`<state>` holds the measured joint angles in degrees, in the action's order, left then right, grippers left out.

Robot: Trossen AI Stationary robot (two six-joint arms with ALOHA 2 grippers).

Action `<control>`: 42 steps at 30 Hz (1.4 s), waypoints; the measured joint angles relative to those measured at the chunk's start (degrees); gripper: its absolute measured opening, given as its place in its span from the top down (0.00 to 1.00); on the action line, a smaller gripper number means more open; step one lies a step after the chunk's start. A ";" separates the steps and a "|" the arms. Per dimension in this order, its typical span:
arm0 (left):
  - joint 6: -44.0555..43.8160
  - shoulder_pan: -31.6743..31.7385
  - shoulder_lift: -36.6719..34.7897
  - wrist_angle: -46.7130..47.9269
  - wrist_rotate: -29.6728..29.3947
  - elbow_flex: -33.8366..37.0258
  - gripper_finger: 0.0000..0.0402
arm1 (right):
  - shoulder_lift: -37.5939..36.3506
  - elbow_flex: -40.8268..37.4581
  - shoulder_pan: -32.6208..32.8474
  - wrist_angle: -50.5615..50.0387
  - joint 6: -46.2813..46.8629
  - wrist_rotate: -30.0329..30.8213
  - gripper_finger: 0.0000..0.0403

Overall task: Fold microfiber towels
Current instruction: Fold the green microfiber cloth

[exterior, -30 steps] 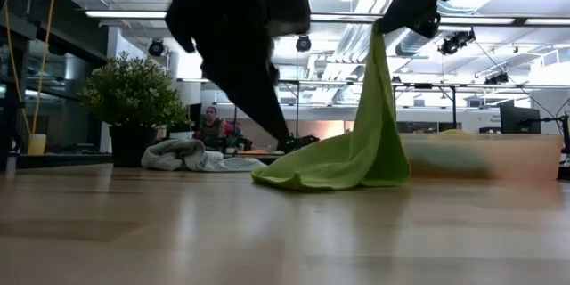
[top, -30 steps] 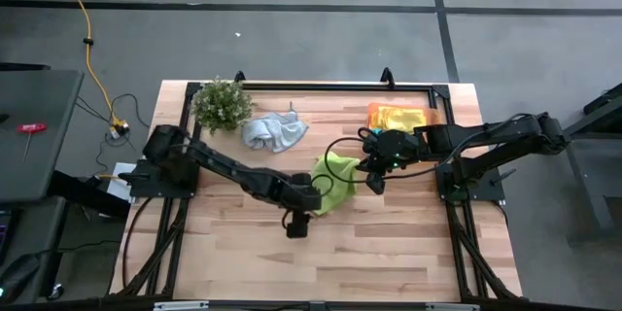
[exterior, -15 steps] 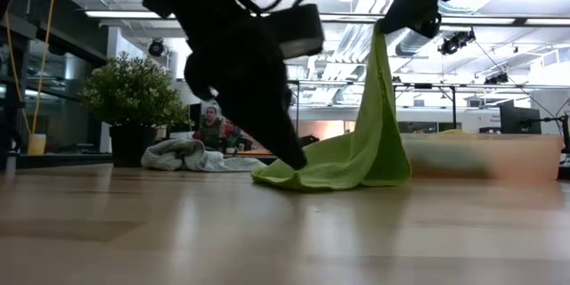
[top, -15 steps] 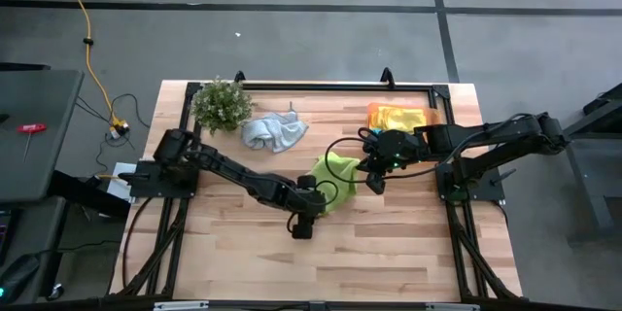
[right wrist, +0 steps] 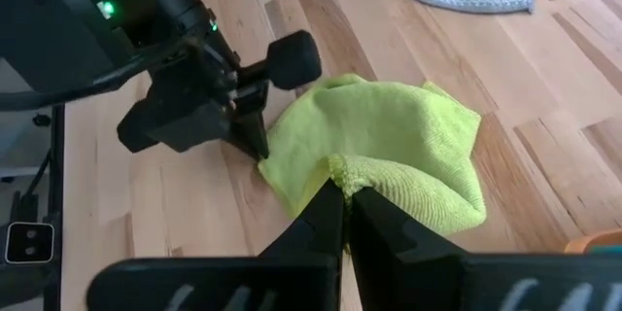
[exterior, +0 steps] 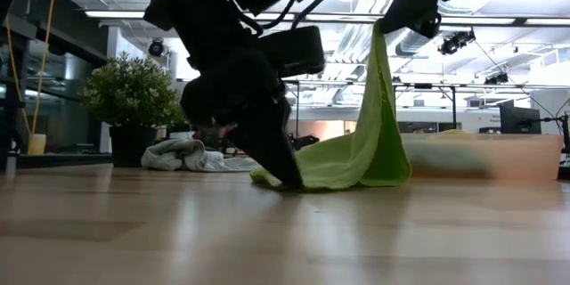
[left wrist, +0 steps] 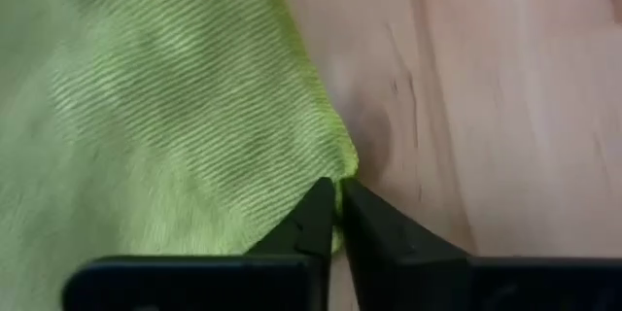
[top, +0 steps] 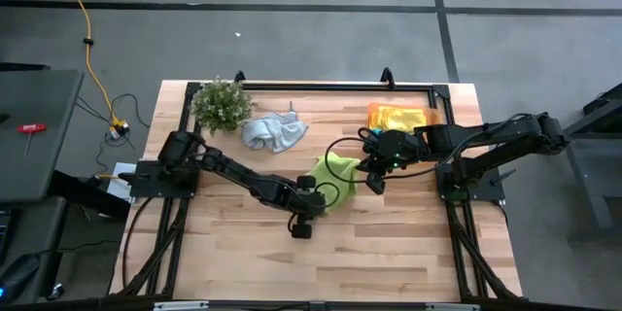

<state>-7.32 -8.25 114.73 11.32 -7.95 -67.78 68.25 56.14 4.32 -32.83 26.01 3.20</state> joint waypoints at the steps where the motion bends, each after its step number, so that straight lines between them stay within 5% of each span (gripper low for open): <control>1: -0.49 0.02 -0.54 1.18 0.18 0.06 0.98 | 0.00 0.00 0.00 0.01 -0.01 0.00 1.00; 6: -0.82 0.12 -6.37 9.36 -0.05 0.08 0.99 | -0.27 0.03 -0.30 -0.03 -0.87 -0.44 1.00; 15: -0.28 3.39 -29.62 21.60 -6.10 -0.07 1.00 | -0.40 7.82 -4.24 -7.64 -5.64 -0.72 1.00; 22: -1.16 10.95 -44.17 26.26 -10.94 -0.10 1.00 | -0.39 13.18 -9.38 -10.64 -11.62 -0.85 1.00; 30: 1.95 21.18 -50.72 34.38 -7.03 -2.51 1.00 | -0.41 22.80 -14.84 -18.67 -16.03 -0.68 1.00; 35: 0.43 18.02 -51.56 38.33 -2.27 -4.18 1.00 | -0.42 23.58 -10.68 -21.00 -13.82 -0.85 1.00; 42: -13.02 3.13 -48.34 40.97 -1.49 -1.92 1.00 | -0.39 13.05 0.07 -16.26 -2.64 -0.90 1.00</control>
<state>-20.34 -5.12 66.40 52.29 -9.44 -69.70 67.85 69.19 4.39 -49.08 23.37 2.31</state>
